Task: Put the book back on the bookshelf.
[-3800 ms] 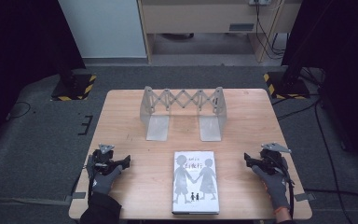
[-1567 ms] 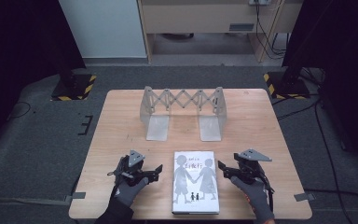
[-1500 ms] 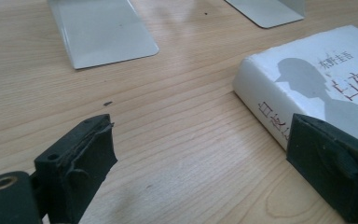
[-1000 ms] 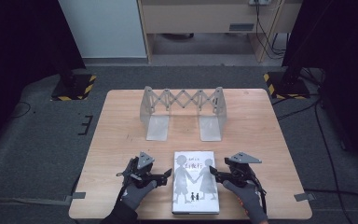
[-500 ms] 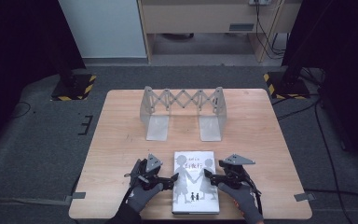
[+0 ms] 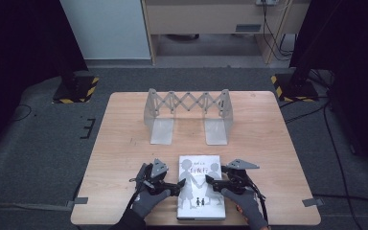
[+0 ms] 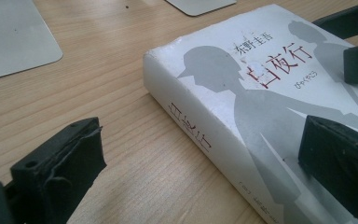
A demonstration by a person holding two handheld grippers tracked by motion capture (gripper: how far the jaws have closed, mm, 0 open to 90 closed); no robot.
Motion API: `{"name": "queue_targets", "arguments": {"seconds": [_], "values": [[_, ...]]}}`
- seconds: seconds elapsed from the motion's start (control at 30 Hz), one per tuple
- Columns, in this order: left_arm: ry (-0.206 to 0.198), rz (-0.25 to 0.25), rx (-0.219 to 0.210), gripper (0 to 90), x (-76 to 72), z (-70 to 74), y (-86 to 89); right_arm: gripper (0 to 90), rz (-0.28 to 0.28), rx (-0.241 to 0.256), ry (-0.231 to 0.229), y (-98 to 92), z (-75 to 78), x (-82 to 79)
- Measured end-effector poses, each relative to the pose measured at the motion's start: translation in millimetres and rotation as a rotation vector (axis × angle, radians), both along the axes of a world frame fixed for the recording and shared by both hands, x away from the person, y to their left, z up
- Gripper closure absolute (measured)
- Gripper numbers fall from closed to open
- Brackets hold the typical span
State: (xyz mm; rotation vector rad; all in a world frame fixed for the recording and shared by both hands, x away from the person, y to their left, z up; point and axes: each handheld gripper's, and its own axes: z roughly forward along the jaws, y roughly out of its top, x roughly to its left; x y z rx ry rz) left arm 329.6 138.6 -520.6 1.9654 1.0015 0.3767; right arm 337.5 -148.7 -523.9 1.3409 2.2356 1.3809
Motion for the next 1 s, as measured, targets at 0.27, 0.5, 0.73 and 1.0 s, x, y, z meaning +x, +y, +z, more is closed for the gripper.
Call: {"name": "queue_targets", "arguments": {"seconds": [0.27, 0.5, 0.73, 1.0], "values": [[0.011, 0.012, -0.018, 0.0, -0.2, -1.2, 0.4, 18.2, 0.000, 0.017, 0.010, 3.3, -1.5, 1.1], [0.002, 0.014, -0.022, 0.0, -1.1, -0.9, 1.0, 21.0, 0.006, 0.039, -0.045, 0.3, 7.5, -0.2], [-0.013, 0.002, -0.018, 0.0, -1.1, -0.5, 1.8, 21.2, 0.011, 0.052, -0.063, 6.5, 11.3, 1.6], [0.002, 0.009, -0.036, 0.0, -0.9, -1.2, 3.3, 22.0, 0.025, 0.087, -0.063, 12.5, 14.5, 3.2]]}}
